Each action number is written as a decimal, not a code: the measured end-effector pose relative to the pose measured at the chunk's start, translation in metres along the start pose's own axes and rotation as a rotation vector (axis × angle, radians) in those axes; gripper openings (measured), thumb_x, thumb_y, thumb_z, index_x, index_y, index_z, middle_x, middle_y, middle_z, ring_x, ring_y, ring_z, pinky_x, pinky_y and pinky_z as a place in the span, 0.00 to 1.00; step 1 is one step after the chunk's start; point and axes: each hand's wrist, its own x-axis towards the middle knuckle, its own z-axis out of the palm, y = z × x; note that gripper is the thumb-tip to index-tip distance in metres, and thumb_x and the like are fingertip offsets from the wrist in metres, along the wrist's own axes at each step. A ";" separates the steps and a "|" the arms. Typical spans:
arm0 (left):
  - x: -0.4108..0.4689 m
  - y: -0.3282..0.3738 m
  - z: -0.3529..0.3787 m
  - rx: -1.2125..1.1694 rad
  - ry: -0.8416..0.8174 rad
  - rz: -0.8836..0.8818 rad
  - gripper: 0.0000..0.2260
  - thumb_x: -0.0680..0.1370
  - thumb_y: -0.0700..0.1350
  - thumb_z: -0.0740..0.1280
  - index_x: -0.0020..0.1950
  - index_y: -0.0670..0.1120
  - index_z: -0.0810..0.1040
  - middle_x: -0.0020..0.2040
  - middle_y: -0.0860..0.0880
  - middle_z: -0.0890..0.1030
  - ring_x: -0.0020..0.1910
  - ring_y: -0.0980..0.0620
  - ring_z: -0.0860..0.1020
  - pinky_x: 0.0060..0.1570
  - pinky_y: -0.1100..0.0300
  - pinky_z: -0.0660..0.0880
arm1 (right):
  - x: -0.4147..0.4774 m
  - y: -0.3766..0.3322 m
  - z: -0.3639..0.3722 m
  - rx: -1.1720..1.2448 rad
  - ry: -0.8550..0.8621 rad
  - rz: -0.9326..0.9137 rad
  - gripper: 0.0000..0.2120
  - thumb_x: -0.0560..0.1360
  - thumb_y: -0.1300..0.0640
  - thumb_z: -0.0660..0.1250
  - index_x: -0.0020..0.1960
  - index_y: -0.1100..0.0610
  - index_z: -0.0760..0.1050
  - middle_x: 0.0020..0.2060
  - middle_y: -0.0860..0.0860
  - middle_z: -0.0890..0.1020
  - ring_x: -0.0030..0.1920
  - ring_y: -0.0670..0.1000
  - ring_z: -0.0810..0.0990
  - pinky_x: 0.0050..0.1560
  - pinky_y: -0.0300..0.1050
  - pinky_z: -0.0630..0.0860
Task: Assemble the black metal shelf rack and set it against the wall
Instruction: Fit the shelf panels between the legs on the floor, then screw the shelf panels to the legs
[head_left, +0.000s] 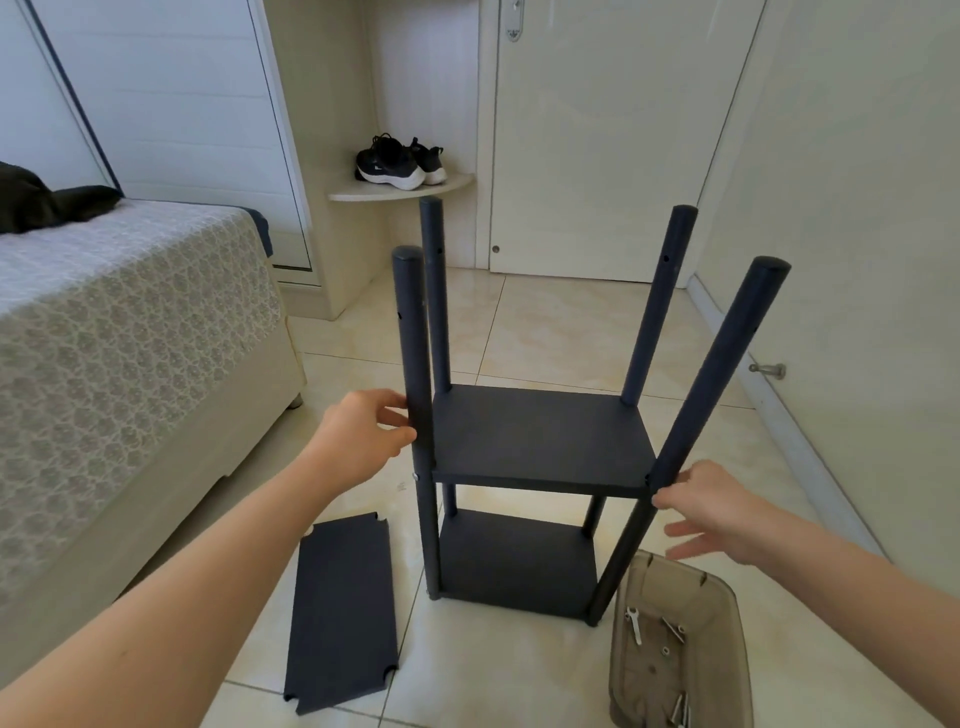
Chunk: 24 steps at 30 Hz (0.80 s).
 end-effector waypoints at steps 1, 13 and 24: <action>-0.002 -0.002 -0.003 0.007 -0.015 -0.013 0.14 0.80 0.41 0.67 0.65 0.48 0.77 0.49 0.54 0.83 0.44 0.53 0.83 0.43 0.59 0.79 | -0.003 -0.001 0.002 0.021 -0.024 0.033 0.16 0.78 0.65 0.66 0.62 0.58 0.64 0.63 0.59 0.71 0.51 0.60 0.77 0.31 0.51 0.81; -0.031 -0.079 -0.018 0.125 -0.214 -0.310 0.09 0.77 0.41 0.67 0.57 0.45 0.78 0.46 0.42 0.86 0.46 0.45 0.85 0.45 0.55 0.80 | -0.051 -0.021 0.095 -0.072 -0.254 0.080 0.24 0.78 0.60 0.68 0.71 0.58 0.63 0.64 0.58 0.72 0.60 0.59 0.76 0.51 0.56 0.80; -0.066 -0.206 0.059 0.124 -0.239 -0.559 0.09 0.78 0.38 0.63 0.52 0.37 0.82 0.44 0.41 0.82 0.41 0.44 0.78 0.47 0.52 0.79 | -0.038 -0.004 0.253 -0.273 -0.479 -0.042 0.14 0.79 0.61 0.61 0.64 0.63 0.71 0.56 0.59 0.77 0.58 0.58 0.77 0.62 0.55 0.77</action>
